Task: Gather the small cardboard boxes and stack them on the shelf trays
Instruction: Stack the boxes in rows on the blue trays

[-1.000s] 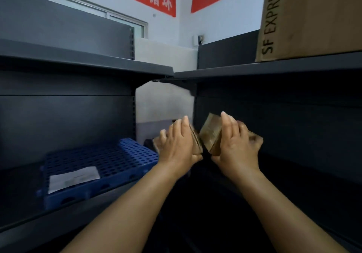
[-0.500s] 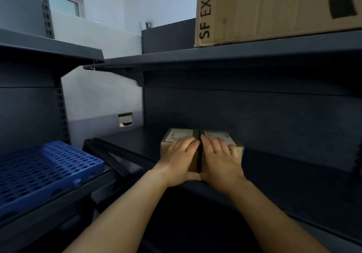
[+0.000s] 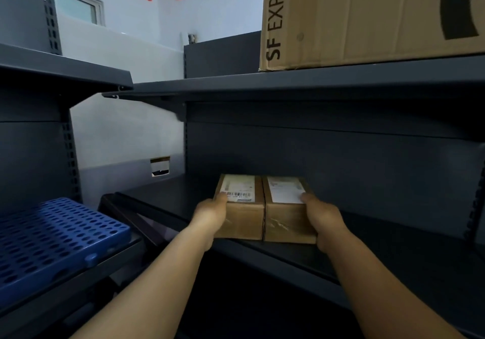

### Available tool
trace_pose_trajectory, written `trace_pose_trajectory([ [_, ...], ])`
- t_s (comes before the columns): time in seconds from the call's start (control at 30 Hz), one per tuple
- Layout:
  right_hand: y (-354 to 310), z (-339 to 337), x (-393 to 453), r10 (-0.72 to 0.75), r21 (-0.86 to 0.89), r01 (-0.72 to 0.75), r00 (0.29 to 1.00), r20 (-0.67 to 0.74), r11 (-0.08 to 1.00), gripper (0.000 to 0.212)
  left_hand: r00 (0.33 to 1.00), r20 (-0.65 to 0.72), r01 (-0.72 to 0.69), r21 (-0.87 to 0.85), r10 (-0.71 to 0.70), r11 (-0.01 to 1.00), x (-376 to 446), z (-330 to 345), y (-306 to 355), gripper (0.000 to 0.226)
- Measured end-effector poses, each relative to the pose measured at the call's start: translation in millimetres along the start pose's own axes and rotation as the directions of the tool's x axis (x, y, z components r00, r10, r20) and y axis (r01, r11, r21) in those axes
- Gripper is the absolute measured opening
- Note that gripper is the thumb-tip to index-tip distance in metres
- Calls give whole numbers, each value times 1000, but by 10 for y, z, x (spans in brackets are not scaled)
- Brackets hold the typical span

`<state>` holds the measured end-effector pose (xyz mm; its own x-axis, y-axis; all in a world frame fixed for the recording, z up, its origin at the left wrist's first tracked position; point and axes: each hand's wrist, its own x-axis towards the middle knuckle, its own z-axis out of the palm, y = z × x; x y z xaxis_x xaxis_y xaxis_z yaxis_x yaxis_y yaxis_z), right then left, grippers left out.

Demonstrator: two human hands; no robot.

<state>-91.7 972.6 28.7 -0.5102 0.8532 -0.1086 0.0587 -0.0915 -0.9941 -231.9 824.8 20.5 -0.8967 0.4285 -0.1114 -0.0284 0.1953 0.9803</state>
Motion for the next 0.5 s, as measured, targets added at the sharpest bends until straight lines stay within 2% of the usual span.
trace_pose_trajectory([
  [0.13,50,20,19,-87,140,80,995,43,987,42,992,-7,-127,-184,128,975,-28,-86,5,39],
  [0.27,34,167,-70,-206,266,185,977,51,946,22,967,-41,-254,-215,251,943,-122,-234,44,40],
  [0.5,-80,603,-238,-303,328,237,938,167,914,32,931,-185,-342,-147,314,928,-259,-743,69,41],
])
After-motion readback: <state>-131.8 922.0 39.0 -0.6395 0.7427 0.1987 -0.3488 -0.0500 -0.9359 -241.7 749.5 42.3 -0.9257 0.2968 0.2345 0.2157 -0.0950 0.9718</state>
